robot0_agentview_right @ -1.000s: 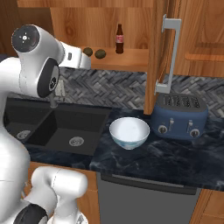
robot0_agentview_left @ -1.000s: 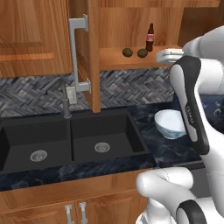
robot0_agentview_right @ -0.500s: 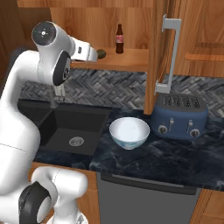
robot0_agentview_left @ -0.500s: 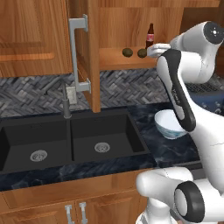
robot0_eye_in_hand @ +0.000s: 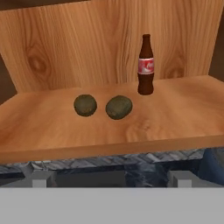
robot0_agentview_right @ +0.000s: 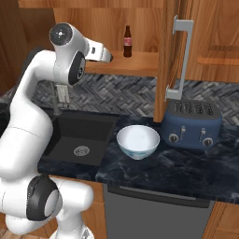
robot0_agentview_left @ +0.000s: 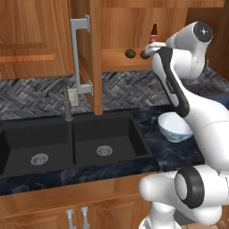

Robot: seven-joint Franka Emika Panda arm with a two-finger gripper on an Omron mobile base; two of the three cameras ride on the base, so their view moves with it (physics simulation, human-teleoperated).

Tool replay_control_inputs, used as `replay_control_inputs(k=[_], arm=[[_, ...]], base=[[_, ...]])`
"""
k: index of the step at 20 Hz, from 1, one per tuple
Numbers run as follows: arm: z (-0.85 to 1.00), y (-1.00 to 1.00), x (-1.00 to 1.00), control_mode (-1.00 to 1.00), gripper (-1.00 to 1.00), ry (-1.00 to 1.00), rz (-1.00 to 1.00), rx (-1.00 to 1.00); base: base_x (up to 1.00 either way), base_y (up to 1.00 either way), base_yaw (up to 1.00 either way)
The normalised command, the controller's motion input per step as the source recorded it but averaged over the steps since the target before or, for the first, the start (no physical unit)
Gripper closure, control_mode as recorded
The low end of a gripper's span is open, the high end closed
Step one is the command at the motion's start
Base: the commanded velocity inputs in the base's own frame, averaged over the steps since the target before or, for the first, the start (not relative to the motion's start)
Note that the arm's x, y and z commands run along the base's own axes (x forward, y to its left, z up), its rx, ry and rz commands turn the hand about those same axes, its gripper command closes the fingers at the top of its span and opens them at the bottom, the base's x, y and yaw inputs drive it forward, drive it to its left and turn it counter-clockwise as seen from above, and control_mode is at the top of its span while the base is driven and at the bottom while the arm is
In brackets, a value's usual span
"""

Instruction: Open the cabinet. Pick the kiwi and kiwi from the cabinet and place them into the bowl. Then close the cabinet.

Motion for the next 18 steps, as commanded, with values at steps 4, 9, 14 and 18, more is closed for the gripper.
replay_control_inputs(k=[4,9,14,18], arm=[[-0.01,-0.06,0.23,-1.00,-1.00,0.00,-0.05,0.00],[0.00,0.00,0.01,-1.00,-1.00,0.00,-0.01,0.00],[0.00,0.00,0.05,-1.00,-1.00,0.00,0.00,0.01],[-0.01,0.00,0.14,-1.00,-1.00,0.00,0.00,0.00]], base=[[0.00,0.00,0.00],[0.00,0.00,0.00],[0.00,0.00,0.00],[0.00,0.00,0.00]])
